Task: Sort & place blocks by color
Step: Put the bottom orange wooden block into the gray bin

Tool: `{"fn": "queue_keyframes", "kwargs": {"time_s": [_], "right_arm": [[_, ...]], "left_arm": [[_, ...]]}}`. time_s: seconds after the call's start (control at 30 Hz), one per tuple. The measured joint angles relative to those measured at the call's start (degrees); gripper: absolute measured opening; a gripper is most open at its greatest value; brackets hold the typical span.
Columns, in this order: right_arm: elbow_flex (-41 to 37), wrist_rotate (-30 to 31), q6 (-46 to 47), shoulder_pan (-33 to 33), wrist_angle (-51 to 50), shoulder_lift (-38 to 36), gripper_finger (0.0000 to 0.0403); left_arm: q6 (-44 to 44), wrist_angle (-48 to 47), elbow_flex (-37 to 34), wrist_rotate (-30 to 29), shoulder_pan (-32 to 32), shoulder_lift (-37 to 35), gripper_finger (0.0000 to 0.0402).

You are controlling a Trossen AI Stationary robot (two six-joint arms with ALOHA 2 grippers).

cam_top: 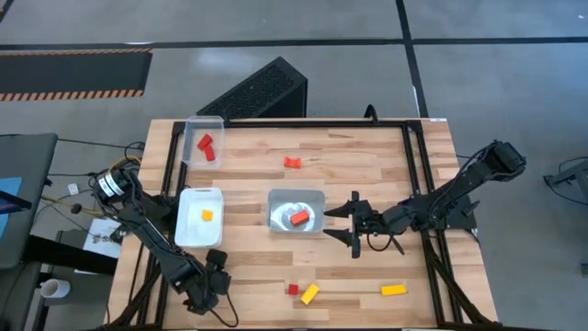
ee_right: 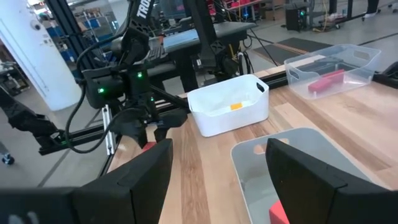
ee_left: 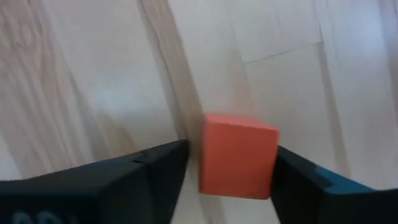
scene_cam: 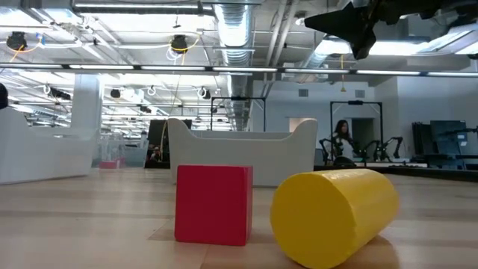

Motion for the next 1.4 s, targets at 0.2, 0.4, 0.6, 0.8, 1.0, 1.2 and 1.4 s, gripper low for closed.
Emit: {"fn": "queue_keyframes", "kwargs": {"time_s": [0.2, 0.4, 0.6, 0.8, 1.0, 1.2, 1.4], "right_arm": [[0.0, 0.0, 0.1, 0.3, 0.1, 0.0, 0.0281], [0.0, 0.1, -0.3, 0.2, 0.7, 0.0, 0.0281], [0.0, 0.2, -0.9, 0.2, 1.0, 0.0, 0.0281], [0.0, 0.1, -2.9, 0.6, 1.9, 0.0, 0.0281], [0.0, 0.0, -4.9, 0.7, 3.4, 0.0, 0.0281], [0.0, 0.0, -4.6, 0.7, 3.5, 0.0, 0.0281], [0.0, 0.0, -4.3, 0.7, 4.3, 0.0, 0.0281]], "left_arm": [[4.6, -1.7, 0.4, -5.0, 1.5, -3.1, 0.0097], [17.6, 1.9, 0.8, -18.9, 9.0, -12.4, 0.0097], [36.2, 20.0, -1.3, -17.1, 24.2, -19.4, 0.0097], [45.7, 41.7, -5.3, 1.0, 38.4, -18.1, 0.0101], [43.3, 53.2, -8.1, 10.7, 46.9, -8.7, 0.0101], [42.8, 60.9, -7.7, 11.2, 48.8, 0.8, 0.0110], [38.4, 60.9, -7.8, 11.4, 52.1, 3.3, 0.0113]]}}
